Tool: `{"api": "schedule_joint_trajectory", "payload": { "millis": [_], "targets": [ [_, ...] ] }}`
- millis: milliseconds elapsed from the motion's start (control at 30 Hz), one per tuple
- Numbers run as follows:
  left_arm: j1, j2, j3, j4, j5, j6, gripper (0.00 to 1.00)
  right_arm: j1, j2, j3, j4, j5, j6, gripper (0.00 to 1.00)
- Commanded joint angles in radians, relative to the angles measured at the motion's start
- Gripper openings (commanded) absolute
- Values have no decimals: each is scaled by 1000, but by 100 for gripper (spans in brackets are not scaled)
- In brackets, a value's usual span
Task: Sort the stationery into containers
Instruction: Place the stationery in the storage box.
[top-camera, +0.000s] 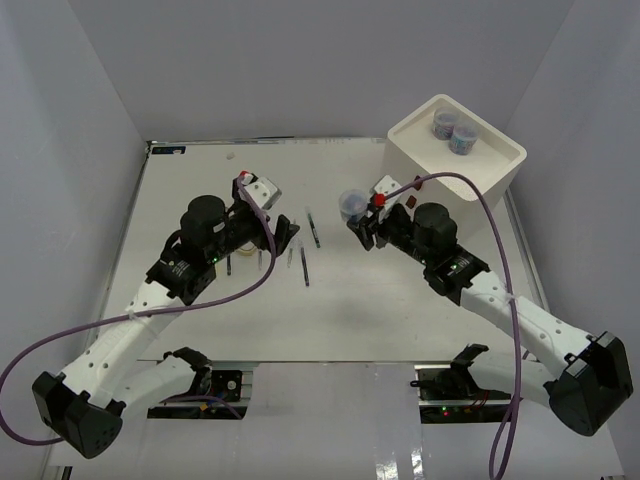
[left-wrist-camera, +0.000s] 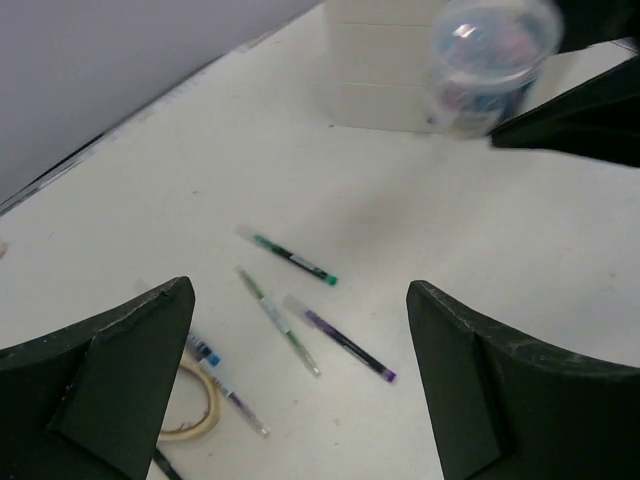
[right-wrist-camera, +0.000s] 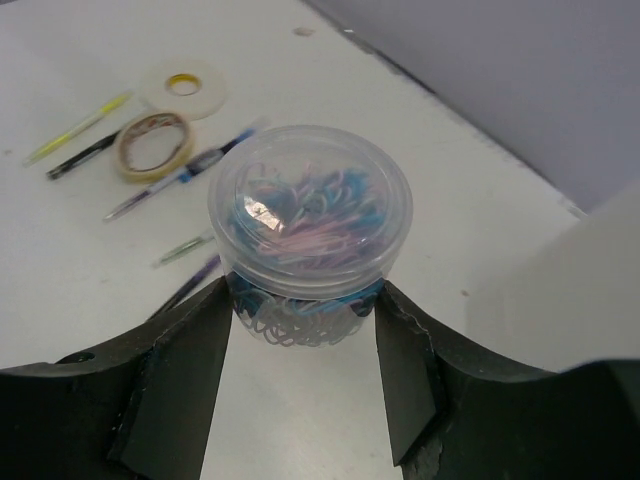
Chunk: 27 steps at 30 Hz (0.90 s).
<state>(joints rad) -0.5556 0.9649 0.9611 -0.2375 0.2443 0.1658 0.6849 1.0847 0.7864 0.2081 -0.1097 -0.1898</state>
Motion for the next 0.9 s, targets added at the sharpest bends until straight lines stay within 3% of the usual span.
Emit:
{"api": "schedule_joint_trajectory", "payload": {
  "millis": [0, 133, 267, 500, 867],
  "targets": [
    [14, -44, -41, 90, -343, -93, 98, -57, -54, 33, 82, 250, 1, 22],
    [39, -60, -87, 101, -485, -153, 98, -181, -74, 60, 83, 440, -10, 22],
    [80, -58, -99, 78, -540, -227, 98, -286, -77, 76, 102, 524, -5, 22],
    [112, -61, -108, 81, -533, -255, 98, -418, -48, 83, 143, 553, 10, 22],
    [117, -60, -111, 81, -525, -253, 98, -478, 67, 97, 145, 607, 62, 29]
  ]
}}
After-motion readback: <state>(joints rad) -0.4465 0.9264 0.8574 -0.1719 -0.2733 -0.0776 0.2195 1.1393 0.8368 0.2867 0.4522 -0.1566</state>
